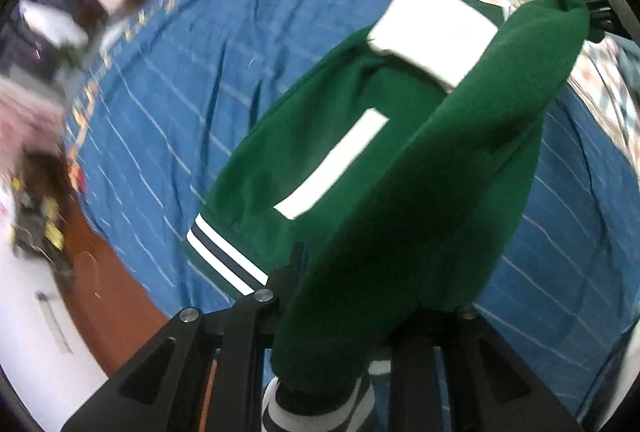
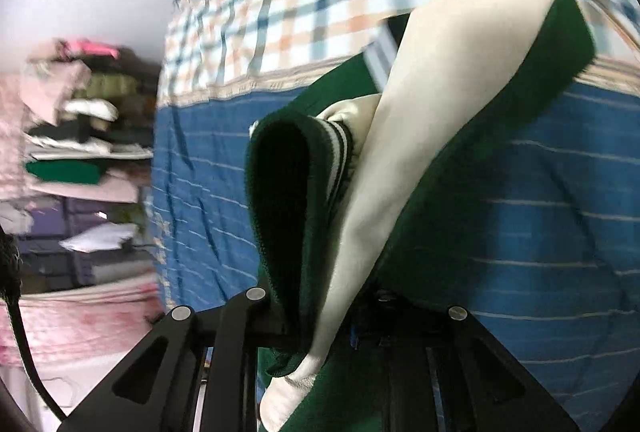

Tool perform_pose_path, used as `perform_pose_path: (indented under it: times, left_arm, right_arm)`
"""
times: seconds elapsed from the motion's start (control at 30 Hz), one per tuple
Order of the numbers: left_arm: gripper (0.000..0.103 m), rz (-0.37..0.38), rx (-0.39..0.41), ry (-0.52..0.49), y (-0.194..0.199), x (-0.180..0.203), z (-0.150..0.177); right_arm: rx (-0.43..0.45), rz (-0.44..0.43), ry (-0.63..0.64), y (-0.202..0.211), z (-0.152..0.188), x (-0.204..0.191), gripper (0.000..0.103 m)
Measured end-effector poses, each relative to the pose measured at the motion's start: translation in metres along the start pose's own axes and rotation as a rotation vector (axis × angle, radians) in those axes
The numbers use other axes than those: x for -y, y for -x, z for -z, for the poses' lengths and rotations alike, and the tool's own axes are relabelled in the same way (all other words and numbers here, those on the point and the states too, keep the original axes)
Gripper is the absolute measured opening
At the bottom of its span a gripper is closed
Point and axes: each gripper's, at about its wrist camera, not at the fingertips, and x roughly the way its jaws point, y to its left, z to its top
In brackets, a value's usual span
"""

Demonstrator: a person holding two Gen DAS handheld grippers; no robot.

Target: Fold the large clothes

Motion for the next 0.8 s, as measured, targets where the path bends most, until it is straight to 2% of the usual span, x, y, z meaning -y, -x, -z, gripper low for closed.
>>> perform_pose_path:
  times: [0.13,0.2,0.27,0.33,0.43,0.47,0.5,0.57,0.63,0.73,0.8]
  left_arm:
    - [0.020,0.037,-0.050,0.050,-0.043,-0.043,-0.018]
    - [0.020,0.097,-0.106,0.101,-0.068,-0.067,-0.024]
    - [0.021,0.199,-0.186,0.169,-0.099,-0.089,-0.026]
    - [0.022,0.317,-0.262,0.255,-0.125,-0.109,-0.026]
    - [0.023,0.457,-0.313,0.376,-0.135,-0.131,-0.023]
    - [0.023,0.491,-0.314,0.407,-0.132,-0.137,-0.022]
    - [0.024,0.524,-0.311,0.446,-0.127,-0.143,-0.020]
    - [0.027,0.583,-0.292,0.514,-0.112,-0.154,-0.017]
    - [0.028,0.621,-0.293,0.538,-0.103,-0.161,-0.017]
    - [0.030,0.633,-0.290,0.559,-0.092,-0.172,-0.014]
    - [0.032,0.616,-0.287,0.539,-0.087,-0.177,-0.015]
  right_arm:
    - [-0.061,0.126,0.053,-0.080,-0.008,-0.075,0.019]
    - [-0.090,0.198,0.080,-0.125,-0.004,-0.106,0.019]
    - [-0.127,0.279,0.090,-0.170,-0.005,-0.124,0.019]
    - [-0.150,0.348,0.098,-0.200,-0.008,-0.125,0.022]
    - [-0.189,0.420,0.135,-0.238,-0.014,-0.129,0.038]
    - [-0.200,0.415,0.142,-0.243,-0.015,-0.131,0.052]
    - [-0.218,0.366,0.154,-0.243,-0.015,-0.134,0.067]
    - [-0.250,0.270,0.177,-0.240,-0.012,-0.144,0.072]
    - [-0.277,0.173,0.196,-0.229,-0.010,-0.147,0.072]
    - [-0.285,0.038,0.190,-0.199,-0.006,-0.136,0.073]
    - [-0.258,-0.029,0.162,-0.173,-0.005,-0.121,0.078]
